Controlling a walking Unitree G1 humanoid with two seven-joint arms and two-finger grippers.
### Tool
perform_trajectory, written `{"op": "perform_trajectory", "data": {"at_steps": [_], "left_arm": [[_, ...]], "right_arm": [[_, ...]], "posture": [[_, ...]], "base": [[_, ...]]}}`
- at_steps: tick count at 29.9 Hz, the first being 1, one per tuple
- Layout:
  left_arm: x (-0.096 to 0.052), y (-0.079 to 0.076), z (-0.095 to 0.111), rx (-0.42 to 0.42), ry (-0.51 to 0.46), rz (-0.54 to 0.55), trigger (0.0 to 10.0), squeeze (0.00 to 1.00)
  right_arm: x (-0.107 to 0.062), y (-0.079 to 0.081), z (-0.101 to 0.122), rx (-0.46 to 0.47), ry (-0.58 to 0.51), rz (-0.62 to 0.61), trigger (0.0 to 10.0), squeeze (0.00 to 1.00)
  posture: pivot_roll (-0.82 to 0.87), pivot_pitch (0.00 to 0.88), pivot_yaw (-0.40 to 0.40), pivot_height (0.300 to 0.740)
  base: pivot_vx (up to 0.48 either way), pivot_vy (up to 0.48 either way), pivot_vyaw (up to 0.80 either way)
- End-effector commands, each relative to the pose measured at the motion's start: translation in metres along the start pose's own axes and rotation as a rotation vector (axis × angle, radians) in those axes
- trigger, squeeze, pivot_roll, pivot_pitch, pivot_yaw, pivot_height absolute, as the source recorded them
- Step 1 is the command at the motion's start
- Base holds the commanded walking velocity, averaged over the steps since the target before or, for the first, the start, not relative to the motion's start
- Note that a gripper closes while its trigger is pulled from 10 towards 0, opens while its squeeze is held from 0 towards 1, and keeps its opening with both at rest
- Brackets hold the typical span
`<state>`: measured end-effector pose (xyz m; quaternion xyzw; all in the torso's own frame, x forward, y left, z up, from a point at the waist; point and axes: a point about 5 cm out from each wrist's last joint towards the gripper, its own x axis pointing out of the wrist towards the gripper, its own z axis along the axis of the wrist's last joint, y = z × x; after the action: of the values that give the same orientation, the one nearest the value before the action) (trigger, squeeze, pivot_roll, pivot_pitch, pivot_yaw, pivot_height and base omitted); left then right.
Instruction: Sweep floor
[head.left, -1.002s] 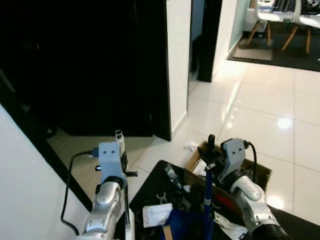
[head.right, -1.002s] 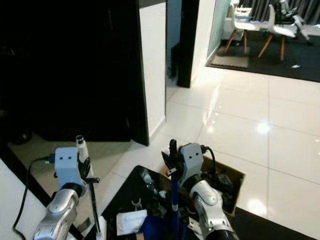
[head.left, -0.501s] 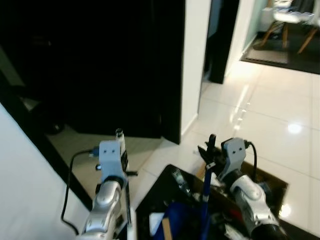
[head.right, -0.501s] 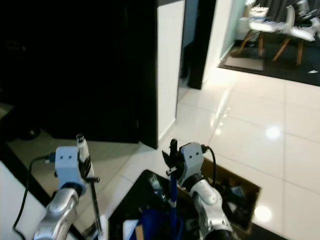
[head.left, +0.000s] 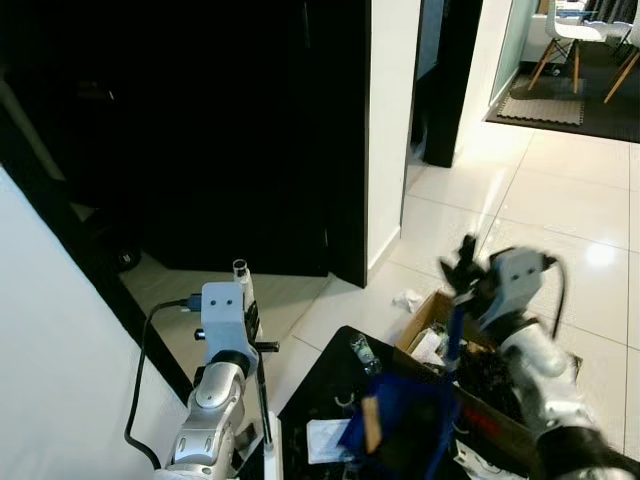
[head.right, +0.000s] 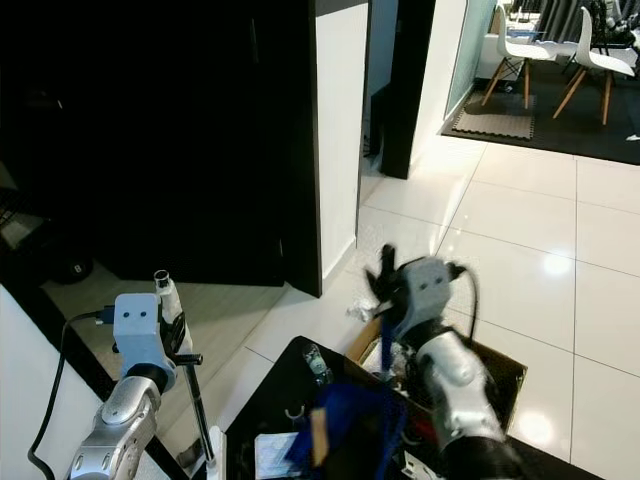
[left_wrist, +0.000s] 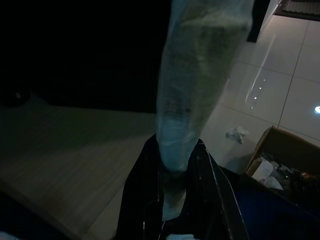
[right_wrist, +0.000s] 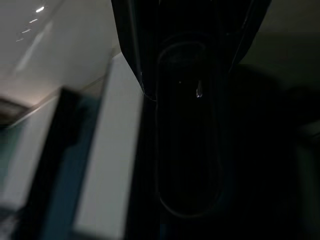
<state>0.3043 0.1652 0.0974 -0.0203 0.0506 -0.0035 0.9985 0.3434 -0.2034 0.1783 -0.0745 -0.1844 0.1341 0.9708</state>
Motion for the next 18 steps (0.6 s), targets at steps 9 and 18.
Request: {"op": "perform_trajectory", "data": {"at_steps": [9, 18], "left_arm": [[0.001, 0.002, 0.003, 0.009, -0.008, 0.004, 10.0, 0.00], [0.001, 0.004, 0.003, 0.014, -0.006, 0.006, 10.0, 0.00]], "right_arm": [[0.031, -0.053, 0.106, -0.212, -0.391, -0.138, 10.0, 0.00], [0.039, -0.072, 0.131, -0.377, -0.438, -0.166, 10.0, 0.00]], "posture": [[0.00, 0.072, 0.086, 0.740], [0.01, 0.070, 0.095, 0.740]], "base": [[0.000, 0.000, 0.00], [0.000, 0.000, 0.00]]}}
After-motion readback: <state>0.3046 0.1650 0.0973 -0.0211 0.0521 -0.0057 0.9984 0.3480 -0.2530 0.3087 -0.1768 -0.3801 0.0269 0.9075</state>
